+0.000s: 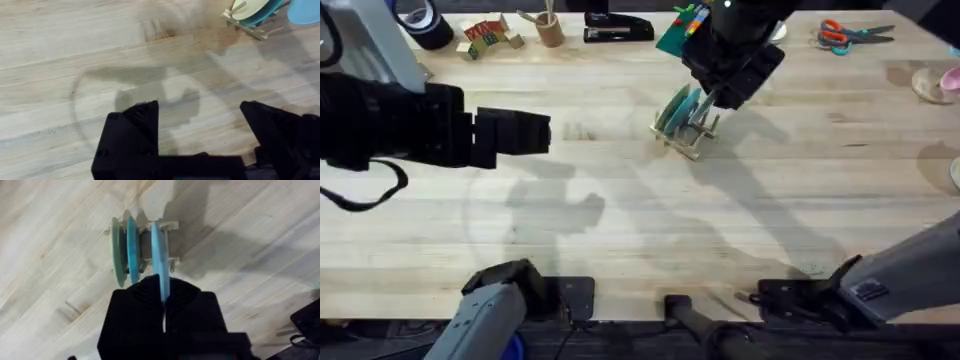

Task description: Pick up the plates from the table one by one and place each into a slot on the dish rack.

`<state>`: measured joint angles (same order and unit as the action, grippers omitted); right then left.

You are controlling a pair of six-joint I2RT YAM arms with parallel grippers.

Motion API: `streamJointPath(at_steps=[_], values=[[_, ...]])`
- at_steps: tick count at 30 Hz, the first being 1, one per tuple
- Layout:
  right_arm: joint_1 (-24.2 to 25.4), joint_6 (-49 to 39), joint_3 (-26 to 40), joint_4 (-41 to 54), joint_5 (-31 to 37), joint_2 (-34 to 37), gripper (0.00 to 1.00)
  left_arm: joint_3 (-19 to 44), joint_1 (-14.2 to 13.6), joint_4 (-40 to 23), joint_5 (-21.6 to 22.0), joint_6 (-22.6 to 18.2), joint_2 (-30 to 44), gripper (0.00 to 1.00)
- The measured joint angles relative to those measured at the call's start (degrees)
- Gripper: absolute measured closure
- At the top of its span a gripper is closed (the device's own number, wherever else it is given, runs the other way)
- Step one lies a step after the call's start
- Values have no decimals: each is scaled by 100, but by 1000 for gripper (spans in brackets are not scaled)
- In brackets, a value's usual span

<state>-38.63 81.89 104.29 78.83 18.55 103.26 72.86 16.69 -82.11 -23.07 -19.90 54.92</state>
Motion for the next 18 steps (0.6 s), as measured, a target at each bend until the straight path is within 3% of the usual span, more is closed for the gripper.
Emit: streamJointPath(at_steps=[18], values=[[27,2,-17,-186,-63,335,970,0,0,0,0,0,0,7]])
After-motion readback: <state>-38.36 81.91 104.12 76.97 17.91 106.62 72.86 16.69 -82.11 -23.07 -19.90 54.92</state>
